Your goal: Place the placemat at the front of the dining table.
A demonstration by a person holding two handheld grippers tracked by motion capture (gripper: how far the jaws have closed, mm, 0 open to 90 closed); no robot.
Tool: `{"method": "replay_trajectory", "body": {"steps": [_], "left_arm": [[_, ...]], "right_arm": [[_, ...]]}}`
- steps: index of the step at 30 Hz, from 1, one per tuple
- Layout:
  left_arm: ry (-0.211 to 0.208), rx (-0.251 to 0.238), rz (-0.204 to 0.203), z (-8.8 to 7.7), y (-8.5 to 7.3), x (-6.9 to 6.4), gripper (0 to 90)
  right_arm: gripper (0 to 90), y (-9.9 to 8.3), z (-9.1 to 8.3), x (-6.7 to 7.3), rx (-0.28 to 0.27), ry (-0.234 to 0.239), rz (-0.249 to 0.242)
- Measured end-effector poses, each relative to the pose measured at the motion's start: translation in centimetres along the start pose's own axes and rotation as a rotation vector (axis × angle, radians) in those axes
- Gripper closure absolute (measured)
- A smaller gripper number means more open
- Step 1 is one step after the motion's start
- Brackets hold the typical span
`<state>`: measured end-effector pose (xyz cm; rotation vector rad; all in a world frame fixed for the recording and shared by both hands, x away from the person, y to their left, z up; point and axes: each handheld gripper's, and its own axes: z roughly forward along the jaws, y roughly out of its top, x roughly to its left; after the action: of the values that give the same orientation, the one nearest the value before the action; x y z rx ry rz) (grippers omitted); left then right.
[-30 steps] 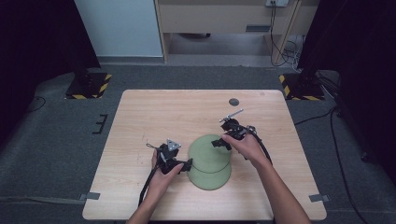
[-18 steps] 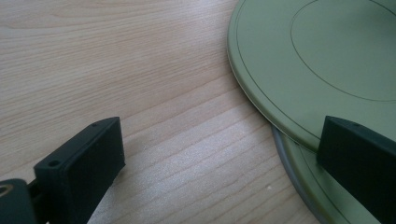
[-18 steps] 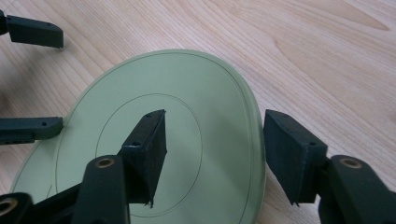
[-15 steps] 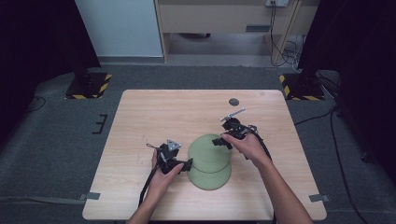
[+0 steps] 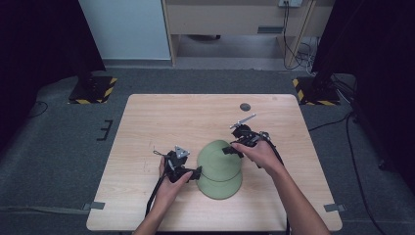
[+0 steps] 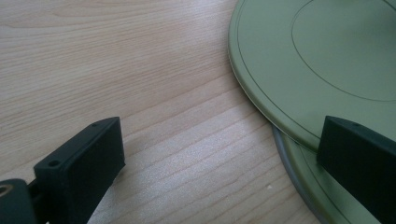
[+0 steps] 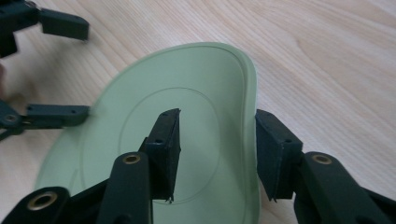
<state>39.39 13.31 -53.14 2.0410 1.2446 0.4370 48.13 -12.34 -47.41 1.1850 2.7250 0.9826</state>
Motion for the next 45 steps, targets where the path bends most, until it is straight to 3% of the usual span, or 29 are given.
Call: {"method": "replay_trajectory", "body": {"steps": [15, 20, 29, 40, 45], "left_arm": [[0.003, 0.0, 0.001, 0.0, -0.1, 0.0, 0.0], [0.007, 0.0, 0.004, 0.0, -0.1, 0.0, 0.1], [0.007, 0.001, 0.002, -0.1, -0.1, -0.1, 1.3], [0.007, 0.0, 0.001, -0.2, -0.1, 0.0, 2.0], [0.005, -0.013, -0.013, -0.6, -0.1, 0.6, 2.5]], "right_arm": [[78.2, -0.1, 0.0, -0.1, -0.026, -0.092, -0.038], [83.4, -0.2, 0.0, 0.1, -0.043, -0.093, -0.05], [85.3, 0.0, -0.8, 0.5, -0.065, -0.091, -0.059], [85.5, 0.8, -3.0, 1.4, -0.118, -0.048, -0.059], [85.6, 1.4, -3.9, 1.9, -0.127, -0.042, -0.087]]}}
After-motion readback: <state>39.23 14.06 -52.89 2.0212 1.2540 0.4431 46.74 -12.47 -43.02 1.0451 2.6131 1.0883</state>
